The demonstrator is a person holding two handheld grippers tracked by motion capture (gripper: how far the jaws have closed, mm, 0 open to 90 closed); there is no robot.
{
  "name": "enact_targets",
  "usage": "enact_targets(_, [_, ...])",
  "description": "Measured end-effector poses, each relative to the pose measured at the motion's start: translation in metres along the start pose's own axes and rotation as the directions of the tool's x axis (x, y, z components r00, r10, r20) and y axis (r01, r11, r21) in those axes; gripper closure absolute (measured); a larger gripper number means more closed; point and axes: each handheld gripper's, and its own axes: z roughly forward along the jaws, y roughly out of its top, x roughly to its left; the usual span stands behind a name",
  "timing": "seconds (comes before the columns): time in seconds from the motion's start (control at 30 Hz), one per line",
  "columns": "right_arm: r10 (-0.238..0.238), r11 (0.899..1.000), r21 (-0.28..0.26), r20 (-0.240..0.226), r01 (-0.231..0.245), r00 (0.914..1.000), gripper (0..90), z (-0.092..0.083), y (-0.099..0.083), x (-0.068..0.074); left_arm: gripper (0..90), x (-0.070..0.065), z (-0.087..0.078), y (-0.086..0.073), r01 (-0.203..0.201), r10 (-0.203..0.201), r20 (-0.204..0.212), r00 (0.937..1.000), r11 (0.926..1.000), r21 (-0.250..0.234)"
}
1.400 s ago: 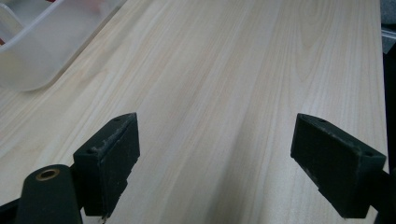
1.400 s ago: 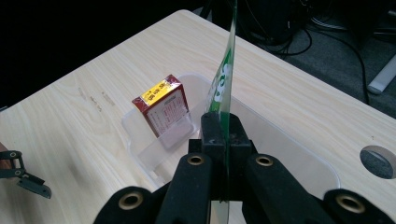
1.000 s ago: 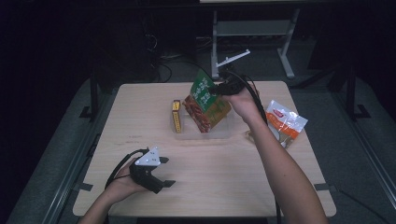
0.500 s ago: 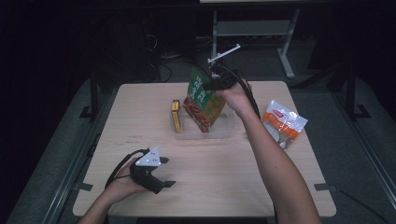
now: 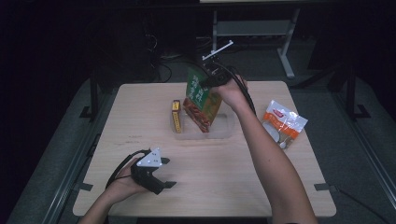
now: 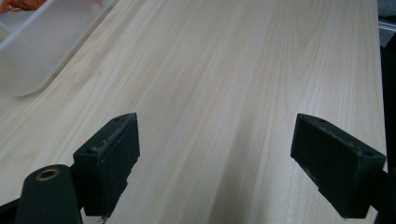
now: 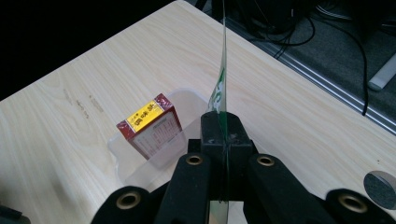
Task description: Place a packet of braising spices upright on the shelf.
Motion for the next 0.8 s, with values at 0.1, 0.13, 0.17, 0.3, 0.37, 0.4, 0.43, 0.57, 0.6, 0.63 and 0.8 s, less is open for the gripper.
enact_targets(0.1, [-0.003, 1.0, 0.005, -0.002, 0.003, 1.0, 89.6, 0.004, 0.003, 0.0, 15.2, 0.0, 0.0, 0.0, -0.001, 0.001, 0.0, 1.0, 1.0, 0.001])
enact_targets(0.13, [-0.003, 1.0, 0.005, -0.002, 0.003, 1.0, 89.6, 0.004, 0.003, 0.0, 15.2, 0.0, 0.0, 0.0, 0.0, 0.0, 0.001, 1.0, 1.0, 0.0])
enact_targets(0.17, [-0.005, 1.0, 0.01, -0.003, 0.005, 1.0, 89.6, 0.006, 0.004, 0.0, 15.2, 0.0, 0.001, 0.0, 0.001, -0.001, 0.003, 1.0, 1.0, 0.001])
enact_targets(0.3, [-0.005, 1.0, 0.014, -0.007, 0.006, 1.0, 89.1, 0.008, 0.006, 0.001, 15.2, -0.001, 0.001, 0.0, -0.007, 0.007, 0.003, 1.0, 0.9999, 0.008])
enact_targets(0.37, [-0.009, 1.0, 0.014, -0.009, 0.009, 0.9999, 88.7, 0.008, 0.006, 0.002, 15.2, -0.001, 0.002, 0.0, -0.006, 0.006, 0.004, 1.0, 1.0, 0.007])
enact_targets(0.4, [-0.009, 1.0, 0.014, -0.009, 0.009, 0.9999, 87.7, 0.008, 0.006, 0.002, 15.2, -0.001, 0.002, 0.0, -0.005, 0.005, 0.004, 1.0, 1.0, 0.008])
enact_targets(0.43, [-0.013, 1.0, 0.011, -0.006, 0.013, 0.9999, 86.3, 0.008, 0.006, 0.002, 15.2, -0.001, 0.002, 0.0, -0.006, 0.006, 0.004, 1.0, 0.9999, 0.009])
enact_targets(0.57, [-0.009, 1.0, 0.001, -0.004, 0.009, 1.0, 73.4, 0.005, 0.005, 0.002, 15.2, -0.001, 0.002, 0.0, -0.003, 0.003, 0.006, 1.0, 1.0, 0.008])
enact_targets(0.6, [-0.006, 1.0, -0.005, -0.001, 0.006, 1.0, 69.3, 0.003, 0.005, 0.002, 15.2, -0.001, 0.002, 0.0, -0.003, 0.003, 0.006, 1.0, 1.0, 0.008])
enact_targets(0.63, [-0.006, 1.0, -0.005, 0.005, 0.007, 1.0, 65.5, 0.001, 0.005, 0.002, 15.2, -0.001, 0.002, -0.001, -0.004, 0.004, 0.005, 1.0, 1.0, 0.008])
enact_targets(0.8, [-0.015, 1.0, -0.024, 0.013, 0.016, 0.9998, 49.0, -0.007, -0.001, 0.002, 15.2, 0.0, 0.002, -0.001, -0.003, 0.003, 0.002, 1.0, 0.9999, 0.01])
